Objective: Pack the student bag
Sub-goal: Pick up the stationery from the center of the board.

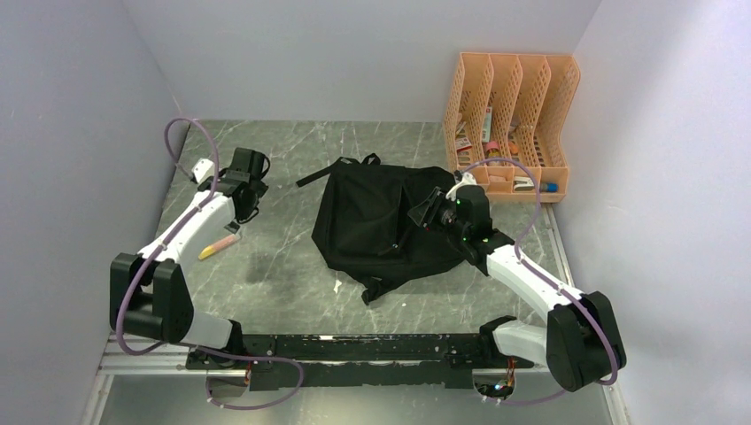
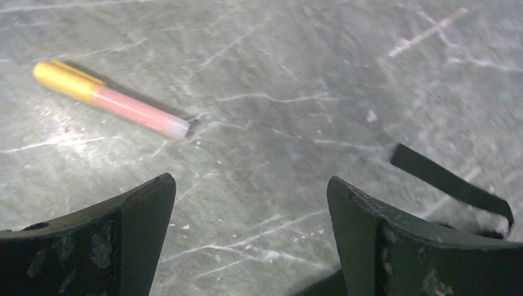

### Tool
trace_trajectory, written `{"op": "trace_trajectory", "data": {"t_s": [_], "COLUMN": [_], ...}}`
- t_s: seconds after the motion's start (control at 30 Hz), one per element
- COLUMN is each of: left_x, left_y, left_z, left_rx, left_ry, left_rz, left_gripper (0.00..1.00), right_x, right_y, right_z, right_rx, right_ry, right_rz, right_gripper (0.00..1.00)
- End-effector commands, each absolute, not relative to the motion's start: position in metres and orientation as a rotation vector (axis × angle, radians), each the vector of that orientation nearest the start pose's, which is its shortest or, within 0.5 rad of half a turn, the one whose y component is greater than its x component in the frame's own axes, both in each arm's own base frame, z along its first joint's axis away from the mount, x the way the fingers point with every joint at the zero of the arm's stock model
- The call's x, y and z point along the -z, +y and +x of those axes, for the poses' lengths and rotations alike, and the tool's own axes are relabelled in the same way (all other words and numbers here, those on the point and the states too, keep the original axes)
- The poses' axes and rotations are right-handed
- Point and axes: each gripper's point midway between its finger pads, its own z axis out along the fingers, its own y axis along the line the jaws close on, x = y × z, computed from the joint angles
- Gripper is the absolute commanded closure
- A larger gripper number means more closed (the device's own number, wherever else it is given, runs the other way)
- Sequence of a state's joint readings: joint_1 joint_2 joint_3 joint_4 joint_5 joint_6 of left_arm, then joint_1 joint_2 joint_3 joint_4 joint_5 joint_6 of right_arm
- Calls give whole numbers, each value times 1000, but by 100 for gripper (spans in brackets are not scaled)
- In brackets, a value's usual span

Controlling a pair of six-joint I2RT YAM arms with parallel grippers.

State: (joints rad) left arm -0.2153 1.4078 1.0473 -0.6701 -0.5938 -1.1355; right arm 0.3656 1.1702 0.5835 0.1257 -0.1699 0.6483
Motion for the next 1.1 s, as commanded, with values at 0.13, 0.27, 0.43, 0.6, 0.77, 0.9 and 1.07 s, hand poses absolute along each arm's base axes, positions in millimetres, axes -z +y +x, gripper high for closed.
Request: {"op": "trace_trajectory", "data": {"t_s": [0.13, 0.27, 0.43, 0.6, 0.77, 0.9, 1.07], "left_x": [-106, -83, -69, -59, -46, -40, -32], "left_y": [38, 54, 76, 86, 95, 99, 102], "left_z": [330, 323, 309, 298, 293, 293, 296], "left_rx": [-227, -172, -241, -258, -243, -251, -248], "left_ry": [1829, 1779, 1737, 1701, 1663, 1650, 1629], "left_rz": [-1636, -1778, -1890, -1971, -2037, -2052, -2072], "left_gripper": [4, 6, 7, 11, 10, 9, 10], "right_x": [-149, -150, -150, -148, -145, -146, -145], "right_y": [181, 182, 181, 182, 182, 182, 181], "right_z": [317, 316, 316, 315, 313, 313, 311], "right_rx": [-808, -813, -807, -813, -816, -817, -818], "right_ry": [2089, 2092, 2094, 2096, 2101, 2100, 2100], "right_rz": [154, 146, 139, 139, 138, 136, 141], "right_gripper": [62, 62, 62, 61, 61, 61, 61]}}
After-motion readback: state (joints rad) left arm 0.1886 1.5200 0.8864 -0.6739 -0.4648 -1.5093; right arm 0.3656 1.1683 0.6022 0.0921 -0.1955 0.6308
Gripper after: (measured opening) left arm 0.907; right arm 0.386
